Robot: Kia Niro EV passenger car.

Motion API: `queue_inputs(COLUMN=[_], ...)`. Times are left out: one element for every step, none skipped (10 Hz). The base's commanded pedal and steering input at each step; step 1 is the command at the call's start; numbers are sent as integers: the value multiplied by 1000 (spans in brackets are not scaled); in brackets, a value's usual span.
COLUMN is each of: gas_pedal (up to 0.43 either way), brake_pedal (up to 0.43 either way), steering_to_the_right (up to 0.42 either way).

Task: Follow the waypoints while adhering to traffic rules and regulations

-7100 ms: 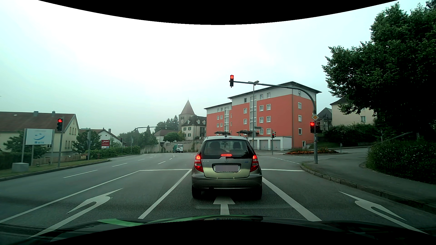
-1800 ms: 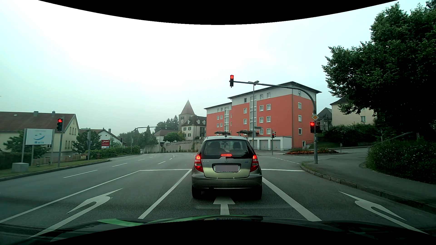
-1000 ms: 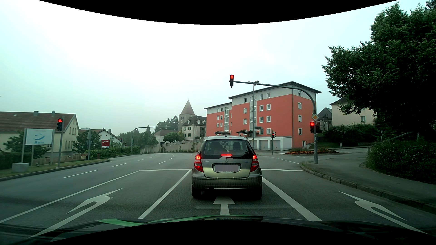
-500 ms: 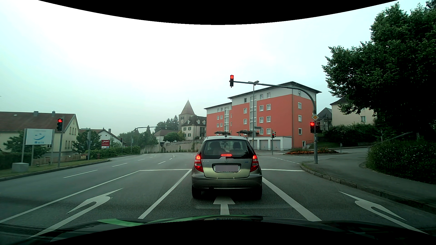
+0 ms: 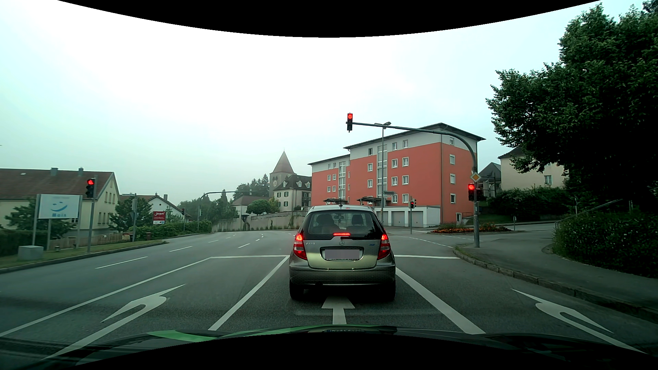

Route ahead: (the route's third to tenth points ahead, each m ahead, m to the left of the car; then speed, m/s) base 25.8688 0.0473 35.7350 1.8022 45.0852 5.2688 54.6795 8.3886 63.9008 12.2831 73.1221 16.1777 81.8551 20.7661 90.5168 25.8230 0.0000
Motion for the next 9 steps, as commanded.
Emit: queue_inputs(gas_pedal=[0,0,0,0,0,0,0,0,0], brake_pedal=[256,256,256,256,256,256,256,256,256], steering_to_the_right=[5,5,5,5,5,5,5,5,5])
